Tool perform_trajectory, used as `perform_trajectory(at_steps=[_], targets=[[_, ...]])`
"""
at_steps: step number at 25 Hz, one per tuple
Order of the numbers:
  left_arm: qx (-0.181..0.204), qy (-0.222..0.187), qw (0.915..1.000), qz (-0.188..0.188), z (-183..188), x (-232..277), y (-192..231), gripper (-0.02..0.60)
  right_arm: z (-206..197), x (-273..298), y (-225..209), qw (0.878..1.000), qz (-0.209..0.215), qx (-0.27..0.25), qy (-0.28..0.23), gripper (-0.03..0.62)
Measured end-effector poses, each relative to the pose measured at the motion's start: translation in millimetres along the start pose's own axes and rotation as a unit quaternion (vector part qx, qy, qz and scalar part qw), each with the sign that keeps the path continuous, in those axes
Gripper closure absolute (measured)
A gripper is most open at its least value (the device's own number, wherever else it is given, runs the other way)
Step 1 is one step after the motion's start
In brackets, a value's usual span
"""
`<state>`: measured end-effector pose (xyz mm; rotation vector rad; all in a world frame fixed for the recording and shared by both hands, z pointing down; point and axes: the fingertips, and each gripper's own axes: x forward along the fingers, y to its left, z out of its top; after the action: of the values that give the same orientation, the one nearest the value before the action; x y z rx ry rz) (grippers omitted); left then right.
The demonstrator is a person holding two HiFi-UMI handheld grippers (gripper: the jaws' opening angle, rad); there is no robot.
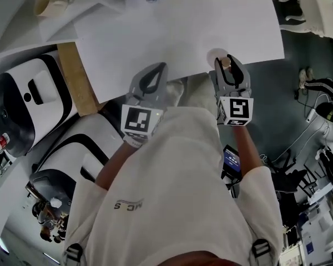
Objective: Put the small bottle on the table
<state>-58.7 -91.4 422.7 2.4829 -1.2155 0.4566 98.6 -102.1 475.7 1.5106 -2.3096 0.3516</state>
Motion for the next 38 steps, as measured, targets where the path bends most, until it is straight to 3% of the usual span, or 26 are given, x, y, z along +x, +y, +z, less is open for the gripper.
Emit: perform_trajectory(at_steps=[20, 38], targets=[[-0.034, 0.074, 0.9966, 0.015, -69, 29, 5, 0.580, -91, 89, 14, 0.998, 0.043, 0.002, 0.038, 0.453], [-0.039, 0.075, 0.9963, 0.018, -75, 20, 9, 0.580, -103, 105, 30, 0.997, 0.050, -0.039, 0.042, 0.441]])
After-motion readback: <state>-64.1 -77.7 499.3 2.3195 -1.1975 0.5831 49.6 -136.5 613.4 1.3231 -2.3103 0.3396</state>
